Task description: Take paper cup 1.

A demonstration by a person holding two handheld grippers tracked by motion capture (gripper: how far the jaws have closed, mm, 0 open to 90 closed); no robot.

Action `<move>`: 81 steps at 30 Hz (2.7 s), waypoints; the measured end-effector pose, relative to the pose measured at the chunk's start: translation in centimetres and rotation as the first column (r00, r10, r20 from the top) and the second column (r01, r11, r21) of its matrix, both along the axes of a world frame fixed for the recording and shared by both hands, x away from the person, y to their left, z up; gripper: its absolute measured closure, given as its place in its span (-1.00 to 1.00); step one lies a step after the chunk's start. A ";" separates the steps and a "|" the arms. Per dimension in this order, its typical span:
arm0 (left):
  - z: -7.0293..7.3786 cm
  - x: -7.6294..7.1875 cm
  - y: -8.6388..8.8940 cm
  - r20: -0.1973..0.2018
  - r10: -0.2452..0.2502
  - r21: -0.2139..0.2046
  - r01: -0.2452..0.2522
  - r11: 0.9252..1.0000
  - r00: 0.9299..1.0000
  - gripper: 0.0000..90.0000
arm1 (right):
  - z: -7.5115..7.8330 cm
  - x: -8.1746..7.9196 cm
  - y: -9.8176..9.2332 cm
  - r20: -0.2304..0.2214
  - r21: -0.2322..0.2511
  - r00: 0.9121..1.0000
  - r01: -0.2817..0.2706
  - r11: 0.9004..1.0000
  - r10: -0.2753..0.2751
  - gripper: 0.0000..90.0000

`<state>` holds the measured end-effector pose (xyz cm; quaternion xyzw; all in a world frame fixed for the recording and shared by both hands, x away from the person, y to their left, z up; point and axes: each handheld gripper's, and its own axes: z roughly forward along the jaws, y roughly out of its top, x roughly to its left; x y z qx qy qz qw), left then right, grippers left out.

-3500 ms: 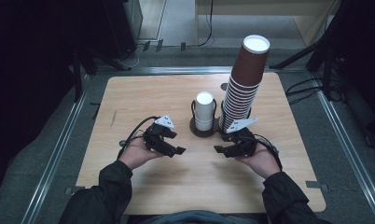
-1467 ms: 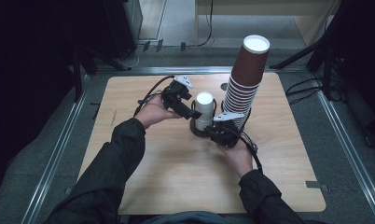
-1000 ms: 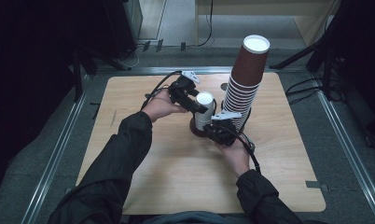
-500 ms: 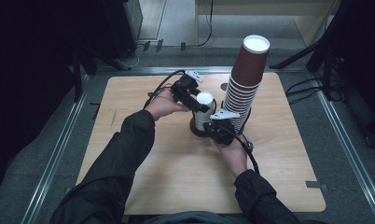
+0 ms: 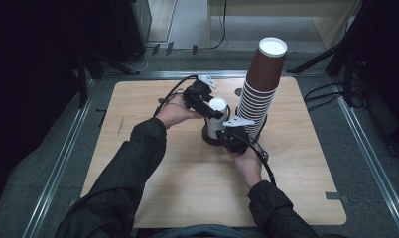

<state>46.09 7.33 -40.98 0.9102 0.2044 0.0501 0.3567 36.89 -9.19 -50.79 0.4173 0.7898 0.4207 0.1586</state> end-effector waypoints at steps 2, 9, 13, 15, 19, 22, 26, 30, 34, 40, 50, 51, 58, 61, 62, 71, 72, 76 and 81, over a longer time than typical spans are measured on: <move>-0.1 0.0 0.1 0.006 0.001 -0.007 -0.001 1.000 1.000 -0.34 | -0.1 0.0 0.0 0.005 -0.005 1.000 -0.004 1.000 0.004 0.99; -0.1 0.0 0.2 0.015 0.001 -0.013 -0.001 1.000 1.000 -0.31 | -0.1 0.0 0.0 0.005 -0.004 1.000 -0.002 1.000 0.002 0.99; -0.1 -0.1 0.1 0.019 0.002 -0.007 -0.002 1.000 1.000 -0.30 | -0.2 0.0 0.0 0.006 -0.006 1.000 -0.002 1.000 0.002 0.99; -0.1 -0.1 0.1 0.019 0.003 -0.006 -0.003 1.000 1.000 -0.29 | -0.2 0.0 0.0 0.006 -0.008 1.000 -0.003 1.000 0.003 0.99; -0.1 -0.1 0.1 0.025 0.002 -0.004 -0.002 1.000 1.000 -0.29 | -0.3 0.1 0.0 0.002 -0.008 1.000 0.000 1.000 0.000 0.99; 0.0 -0.1 0.1 0.026 0.001 -0.004 -0.001 1.000 1.000 -0.28 | -0.3 0.1 0.0 0.000 -0.008 1.000 0.000 1.000 0.000 0.98; 0.0 0.0 0.2 0.016 0.005 -0.013 -0.005 1.000 1.000 -0.27 | -0.3 0.1 0.0 -0.001 -0.007 1.000 -0.001 1.000 0.001 0.98; 0.0 -0.1 0.3 0.017 -0.001 -0.012 0.001 1.000 1.000 -0.27 | -0.3 0.1 0.0 -0.001 -0.007 1.000 -0.001 1.000 0.001 0.98; 0.3 -0.1 0.4 0.023 0.002 -0.028 -0.001 1.000 1.000 -0.26 | -0.3 0.1 0.0 -0.003 -0.005 1.000 0.000 1.000 0.000 0.98; 1.6 -0.4 0.8 0.034 0.001 -0.057 0.000 0.998 0.999 -0.26 | -0.3 0.1 -0.1 -0.007 -0.004 1.000 -0.004 1.000 0.004 0.98; 4.3 -1.1 1.7 0.057 0.005 -0.094 0.001 0.996 0.998 -0.26 | -0.2 0.0 -0.3 -0.003 -0.017 1.000 -0.013 1.000 0.013 0.97; 4.7 -1.2 1.8 0.064 0.002 -0.094 0.004 0.996 0.998 -0.25 | -0.2 -0.1 -0.3 -0.004 -0.018 1.000 -0.014 1.000 0.014 0.98; 7.2 -2.5 2.8 0.096 -0.004 -0.123 0.016 0.992 0.995 -0.25 | 0.0 -0.4 -0.7 -0.007 -0.013 1.000 -0.025 1.000 0.025 0.98; 8.1 -3.2 3.3 0.102 -0.003 -0.127 0.016 0.992 0.995 -0.25 | 0.2 -0.6 -0.8 -0.006 -0.011 0.999 -0.034 0.999 0.034 0.98; 8.3 -3.4 3.5 0.103 -0.003 -0.128 0.016 0.992 0.995 -0.25 | 0.4 -0.8 -0.8 -0.004 -0.010 0.999 -0.044 0.999 0.044 0.97; 8.3 -6.5 5.7 0.105 -0.031 -0.073 0.038 0.997 0.994 -0.25 | 1.9 -2.3 -1.6 -0.013 0.003 0.994 -0.112 0.994 0.112 0.88; 8.0 -6.8 6.0 0.101 -0.030 -0.069 0.037 0.997 0.994 -0.25 | 2.1 -2.5 -1.7 -0.008 0.001 0.992 -0.123 0.992 0.123 0.87; 7.2 -7.6 6.8 0.084 -0.029 -0.076 0.036 0.996 0.996 -0.25 | 2.7 -3.0 -2.2 -0.013 0.008 0.988 -0.157 0.988 0.157 0.81; 5.5 -8.9 7.9 0.068 -0.018 -0.084 0.024 0.996 0.998 -0.25 | 2.9 -4.1 -2.6 -0.077 0.013 0.968 -0.239 0.971 0.239 0.61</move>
